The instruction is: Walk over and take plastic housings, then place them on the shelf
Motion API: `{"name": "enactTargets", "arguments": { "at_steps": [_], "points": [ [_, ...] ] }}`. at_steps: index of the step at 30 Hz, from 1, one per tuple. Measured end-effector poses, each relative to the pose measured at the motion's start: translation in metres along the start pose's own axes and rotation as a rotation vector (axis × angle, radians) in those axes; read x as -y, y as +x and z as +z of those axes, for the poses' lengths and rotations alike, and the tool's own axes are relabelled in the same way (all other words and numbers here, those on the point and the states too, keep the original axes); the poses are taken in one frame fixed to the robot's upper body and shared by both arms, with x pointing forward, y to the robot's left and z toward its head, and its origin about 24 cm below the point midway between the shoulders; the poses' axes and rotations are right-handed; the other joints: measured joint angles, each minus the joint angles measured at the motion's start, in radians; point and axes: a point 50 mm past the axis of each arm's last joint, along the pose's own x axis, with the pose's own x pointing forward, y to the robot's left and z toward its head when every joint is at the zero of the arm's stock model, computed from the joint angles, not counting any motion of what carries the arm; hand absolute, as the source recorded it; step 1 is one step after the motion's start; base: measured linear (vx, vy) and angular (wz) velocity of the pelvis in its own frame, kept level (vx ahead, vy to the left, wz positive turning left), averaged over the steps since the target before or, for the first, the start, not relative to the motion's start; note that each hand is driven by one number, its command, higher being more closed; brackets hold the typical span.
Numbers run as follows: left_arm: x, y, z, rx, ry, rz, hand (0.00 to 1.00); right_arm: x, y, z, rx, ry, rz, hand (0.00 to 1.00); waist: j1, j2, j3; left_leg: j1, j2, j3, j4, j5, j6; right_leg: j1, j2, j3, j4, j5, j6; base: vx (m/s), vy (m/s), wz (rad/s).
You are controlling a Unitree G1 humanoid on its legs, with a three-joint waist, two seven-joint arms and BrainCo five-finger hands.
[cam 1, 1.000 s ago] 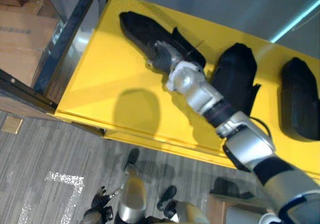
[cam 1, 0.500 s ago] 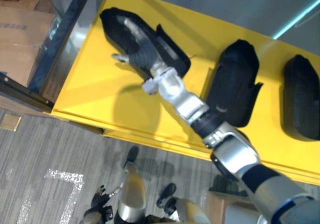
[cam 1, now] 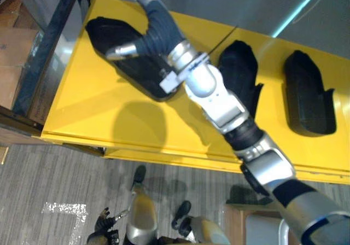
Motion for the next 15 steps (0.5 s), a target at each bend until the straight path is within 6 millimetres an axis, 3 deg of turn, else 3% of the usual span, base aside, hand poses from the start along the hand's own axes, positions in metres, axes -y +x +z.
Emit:
{"name": "enactTargets", "arguments": {
  "at_steps": [4, 6, 9, 15],
  "points": [
    [-0.013, 0.001, -0.002, -0.013, 0.028, 0.034, 0.00, -0.031, -0.017, -0.017, -0.077, -0.237, 0.301, 0.00, -0.001, -0.046, -0.031, 0.000, 0.010, 0.017, 0.000, -0.004, -0.004, 0.001, 0.011, 0.016, -0.026, 0.016, -0.003, 0.01, -0.021, -0.12],
    [-0.014, 0.001, -0.002, -0.012, 0.030, 0.041, 0.00, -0.038, -0.024, -0.025, -0.104, -0.323, 0.386, 0.00, -0.003, -0.050, -0.033, 0.000, 0.011, 0.020, 0.000, -0.006, 0.000, 0.003, 0.014, 0.020, -0.035, 0.024, -0.004, -0.01, -0.002, -0.09],
    [-0.016, 0.001, -0.002, -0.013, 0.050, 0.045, 0.00, -0.033, -0.037, -0.034, -0.145, -0.401, 0.459, 0.00, -0.003, -0.053, -0.036, -0.001, 0.011, 0.020, -0.004, -0.006, 0.000, 0.002, 0.014, 0.020, -0.038, 0.028, -0.002, -0.03, 0.000, -0.01],
    [-0.028, -0.001, -0.005, -0.025, 0.071, 0.069, 0.00, -0.017, -0.049, -0.041, -0.218, -0.519, 0.550, 0.00, -0.006, -0.086, -0.059, -0.017, 0.012, 0.021, -0.004, -0.006, 0.000, -0.009, 0.016, 0.022, -0.062, 0.032, 0.000, -0.01, -0.002, -0.01]
  ]
}}
